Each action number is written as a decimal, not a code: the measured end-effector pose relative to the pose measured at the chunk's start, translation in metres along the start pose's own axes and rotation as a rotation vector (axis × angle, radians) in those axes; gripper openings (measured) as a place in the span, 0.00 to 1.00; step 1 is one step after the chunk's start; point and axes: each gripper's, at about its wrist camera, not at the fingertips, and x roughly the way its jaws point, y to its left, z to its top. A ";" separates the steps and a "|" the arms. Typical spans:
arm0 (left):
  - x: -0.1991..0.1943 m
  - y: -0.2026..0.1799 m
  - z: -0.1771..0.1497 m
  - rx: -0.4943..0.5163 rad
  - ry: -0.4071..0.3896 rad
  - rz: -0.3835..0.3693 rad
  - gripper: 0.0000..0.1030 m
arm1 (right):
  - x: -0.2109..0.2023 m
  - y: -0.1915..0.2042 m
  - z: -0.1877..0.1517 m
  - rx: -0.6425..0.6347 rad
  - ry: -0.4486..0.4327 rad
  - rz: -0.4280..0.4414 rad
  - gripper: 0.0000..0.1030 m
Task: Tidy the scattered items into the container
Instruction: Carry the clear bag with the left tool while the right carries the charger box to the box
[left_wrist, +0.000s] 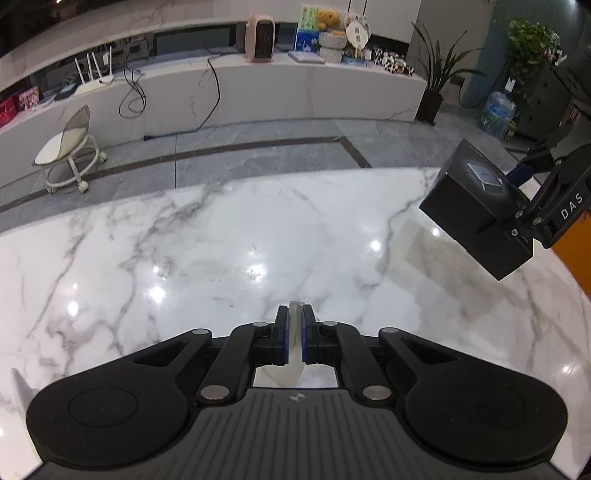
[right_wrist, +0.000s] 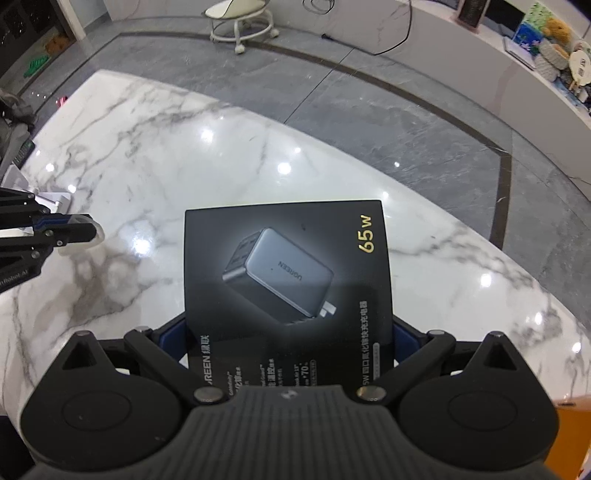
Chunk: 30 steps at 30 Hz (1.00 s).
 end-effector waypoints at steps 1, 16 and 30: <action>-0.005 -0.003 0.002 0.003 -0.009 -0.001 0.06 | -0.006 -0.002 -0.003 0.003 -0.008 0.001 0.99; -0.039 -0.115 0.042 0.183 -0.076 0.004 0.06 | -0.120 -0.066 -0.064 0.040 -0.132 -0.072 0.99; -0.055 -0.262 0.103 0.372 -0.166 -0.033 0.06 | -0.199 -0.160 -0.148 0.224 -0.320 -0.070 0.99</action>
